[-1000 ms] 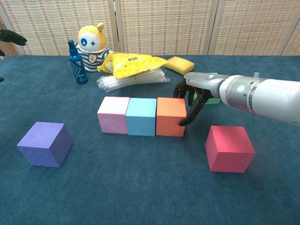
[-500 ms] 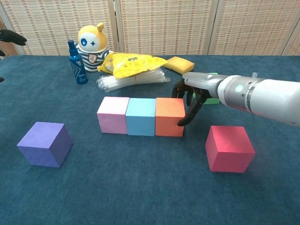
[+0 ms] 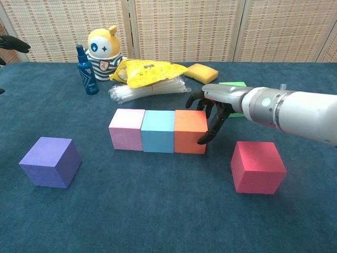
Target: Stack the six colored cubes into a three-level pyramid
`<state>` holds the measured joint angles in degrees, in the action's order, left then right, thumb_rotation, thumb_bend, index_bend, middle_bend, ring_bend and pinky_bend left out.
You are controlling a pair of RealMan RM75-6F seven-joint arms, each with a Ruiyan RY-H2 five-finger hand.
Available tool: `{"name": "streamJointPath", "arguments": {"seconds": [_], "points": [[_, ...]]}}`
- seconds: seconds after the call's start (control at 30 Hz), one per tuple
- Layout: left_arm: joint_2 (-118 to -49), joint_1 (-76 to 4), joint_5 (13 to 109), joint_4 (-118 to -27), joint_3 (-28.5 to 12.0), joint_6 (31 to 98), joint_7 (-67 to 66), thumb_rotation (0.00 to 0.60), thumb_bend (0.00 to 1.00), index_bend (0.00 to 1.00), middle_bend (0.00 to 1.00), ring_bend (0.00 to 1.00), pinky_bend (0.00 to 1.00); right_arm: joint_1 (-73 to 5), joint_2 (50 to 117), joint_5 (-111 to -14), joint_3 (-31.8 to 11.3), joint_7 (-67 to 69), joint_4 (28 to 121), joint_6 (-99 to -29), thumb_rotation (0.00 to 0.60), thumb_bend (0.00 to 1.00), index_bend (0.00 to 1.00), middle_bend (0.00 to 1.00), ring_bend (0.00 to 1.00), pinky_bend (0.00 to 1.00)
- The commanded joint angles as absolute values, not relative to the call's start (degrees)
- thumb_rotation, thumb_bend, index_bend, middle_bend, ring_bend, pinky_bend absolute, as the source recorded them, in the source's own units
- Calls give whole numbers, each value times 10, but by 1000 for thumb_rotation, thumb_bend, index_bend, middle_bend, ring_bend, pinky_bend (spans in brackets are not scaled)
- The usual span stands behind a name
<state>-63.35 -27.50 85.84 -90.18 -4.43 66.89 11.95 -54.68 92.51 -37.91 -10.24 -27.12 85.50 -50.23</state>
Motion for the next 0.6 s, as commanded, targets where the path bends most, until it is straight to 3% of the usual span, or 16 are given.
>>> {"name": "streamJointPath", "arguments": {"seconds": [0.03, 0.3, 0.53, 0.6], "points": [[-633, -276, 859, -903, -44, 666, 117, 600, 368, 91, 67, 0, 193, -545, 921, -380, -100, -273, 861, -504, 600, 165, 166, 380, 342, 533], [-632, -284, 861, -909, -43, 652, 119, 600, 366, 86, 64, 0, 193, -534, 889, -397, -94, -270, 905, -516, 600, 165, 1, 245, 237, 453], [-631, -298, 866, -907, -43, 631, 139, 600, 367, 87, 73, 0, 192, -514, 845, -432, -91, -262, 959, -546, 600, 165, 0, 218, 214, 447], [-625, -305, 861, -908, -43, 615, 164, 600, 366, 94, 77, 0, 192, -482, 787, -465, -91, -245, 1009, -590, 600, 166, 0, 218, 215, 446]]}}
